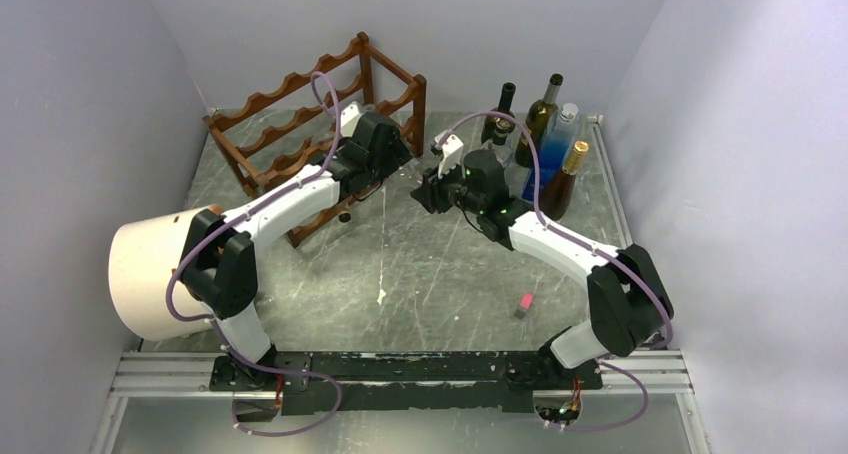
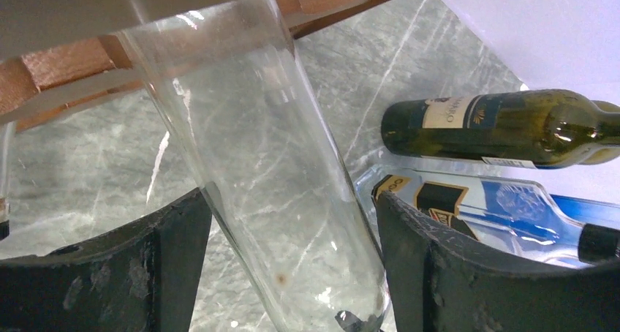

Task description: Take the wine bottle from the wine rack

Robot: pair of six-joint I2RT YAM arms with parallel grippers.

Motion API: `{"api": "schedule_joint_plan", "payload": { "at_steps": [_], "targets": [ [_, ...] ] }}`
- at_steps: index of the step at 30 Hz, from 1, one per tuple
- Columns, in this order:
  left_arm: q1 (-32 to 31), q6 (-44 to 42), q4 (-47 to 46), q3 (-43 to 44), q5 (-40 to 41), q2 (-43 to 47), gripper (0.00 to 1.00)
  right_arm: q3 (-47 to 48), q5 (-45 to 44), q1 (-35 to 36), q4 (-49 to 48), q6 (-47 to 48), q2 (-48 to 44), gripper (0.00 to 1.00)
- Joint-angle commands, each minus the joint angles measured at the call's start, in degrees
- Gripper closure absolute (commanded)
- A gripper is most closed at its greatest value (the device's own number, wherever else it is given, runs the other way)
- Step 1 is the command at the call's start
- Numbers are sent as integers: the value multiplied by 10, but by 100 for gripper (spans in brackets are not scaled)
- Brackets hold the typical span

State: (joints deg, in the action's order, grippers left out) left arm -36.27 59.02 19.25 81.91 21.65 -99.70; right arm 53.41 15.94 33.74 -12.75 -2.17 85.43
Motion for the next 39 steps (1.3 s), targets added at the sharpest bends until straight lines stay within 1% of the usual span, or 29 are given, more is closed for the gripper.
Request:
{"api": "schedule_joint_plan", "payload": {
  "at_steps": [1, 3, 4, 8, 11, 15, 19, 24, 28, 30, 33, 36, 39],
  "targets": [
    [1, 5, -45, -16, -18, 33, 82, 27, 61, 6, 27, 12, -46, 87],
    [1, 17, -50, -24, -34, 44, 92, 36, 66, 7, 53, 10, -57, 79],
    [1, 22, -52, -28, -42, 49, 93, 37, 63, 7, 63, 8, -62, 76],
    [0, 33, -66, -46, -76, 70, 93, 37, 61, 6, 85, -9, -85, 63],
    [0, 37, -85, -63, -92, 86, 93, 60, 68, 7, 104, -19, -96, 53],
    [-1, 44, -91, -81, -94, 102, 93, 74, 72, 7, 133, -33, -102, 36],
    [0, 46, -85, -88, -90, 110, 93, 87, 69, 7, 149, -47, -110, 25],
    [-1, 40, -89, -101, -106, 126, 93, 94, 57, 7, 172, -20, -143, 19],
    [-1, 44, -93, -124, -124, 151, 93, 68, 25, 6, 169, 45, -171, 15],
    [-1, 48, -92, -135, -133, 162, 93, 35, 17, 4, 130, 77, -191, 13],
    [0, 51, -96, -144, -149, 172, 93, -13, -3, 3, 83, 120, -213, 11],
    [0, 45, -92, -144, -168, 181, 93, -47, -15, 3, 40, 144, -226, 11],
    [0, 36, -81, -142, -175, 193, 93, -101, -7, 3, -27, 161, -235, 11]
  ]
}}
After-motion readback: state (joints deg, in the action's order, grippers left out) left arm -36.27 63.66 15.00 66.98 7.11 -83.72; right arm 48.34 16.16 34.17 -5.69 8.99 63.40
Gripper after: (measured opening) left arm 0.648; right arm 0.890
